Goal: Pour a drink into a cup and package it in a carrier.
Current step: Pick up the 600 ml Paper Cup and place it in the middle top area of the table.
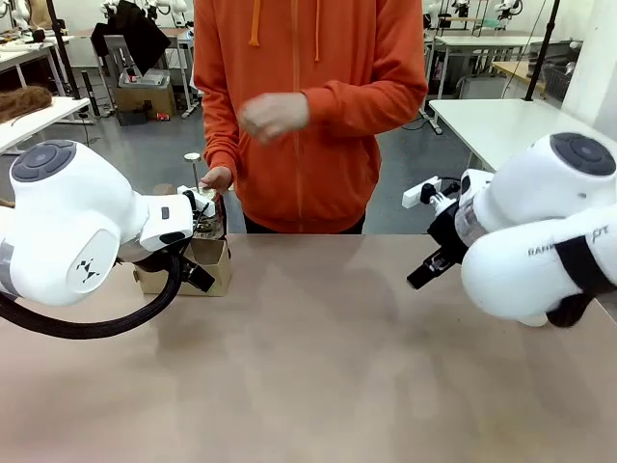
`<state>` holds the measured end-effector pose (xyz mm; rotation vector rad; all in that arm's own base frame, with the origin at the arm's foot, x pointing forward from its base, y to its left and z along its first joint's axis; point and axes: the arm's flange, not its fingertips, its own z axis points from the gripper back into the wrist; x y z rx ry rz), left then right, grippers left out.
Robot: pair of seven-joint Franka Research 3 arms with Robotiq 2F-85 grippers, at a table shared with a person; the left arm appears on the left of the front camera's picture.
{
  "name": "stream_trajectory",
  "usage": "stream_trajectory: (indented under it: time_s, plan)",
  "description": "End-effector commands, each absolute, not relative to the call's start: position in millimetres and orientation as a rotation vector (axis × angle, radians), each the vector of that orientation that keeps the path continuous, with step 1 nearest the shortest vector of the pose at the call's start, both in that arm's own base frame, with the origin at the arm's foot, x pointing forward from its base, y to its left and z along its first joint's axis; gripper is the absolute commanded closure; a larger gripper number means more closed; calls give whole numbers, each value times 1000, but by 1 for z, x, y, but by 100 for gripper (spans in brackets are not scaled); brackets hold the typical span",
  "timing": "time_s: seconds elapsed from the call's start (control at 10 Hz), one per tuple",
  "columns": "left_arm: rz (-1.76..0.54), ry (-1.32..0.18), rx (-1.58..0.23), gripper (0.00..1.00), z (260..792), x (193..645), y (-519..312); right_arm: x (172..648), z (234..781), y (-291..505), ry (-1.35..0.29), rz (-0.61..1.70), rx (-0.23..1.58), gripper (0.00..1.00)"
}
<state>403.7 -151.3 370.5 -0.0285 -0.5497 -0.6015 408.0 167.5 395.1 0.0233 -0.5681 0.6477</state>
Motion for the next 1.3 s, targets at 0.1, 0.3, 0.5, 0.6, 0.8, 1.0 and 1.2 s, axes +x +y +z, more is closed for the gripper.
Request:
stream_trajectory:
  time_s: [0.1,0.3,0.5,0.6,0.8,1.0,1.2]
  plan:
    - [-601,-550,-29,0,371,404,-151,455,494,145,-526,667,72,0]
    - [-601,-550,-29,0,371,404,-151,477,548,99,-513,737,176,0]
    - [-601,-550,-29,0,371,404,-151,484,578,29,-547,823,301,0]
    - [-601,-550,-29,0,371,404,-151,482,584,-18,-594,852,392,0]
    - [-601,-550,-29,0,371,404,-151,463,576,-96,-702,869,524,0]
    - [-601,-550,-29,0,371,404,-151,437,544,-172,-815,873,691,0]
    - [-601,-550,-29,0,371,404,-151,423,493,-223,-951,868,811,0]
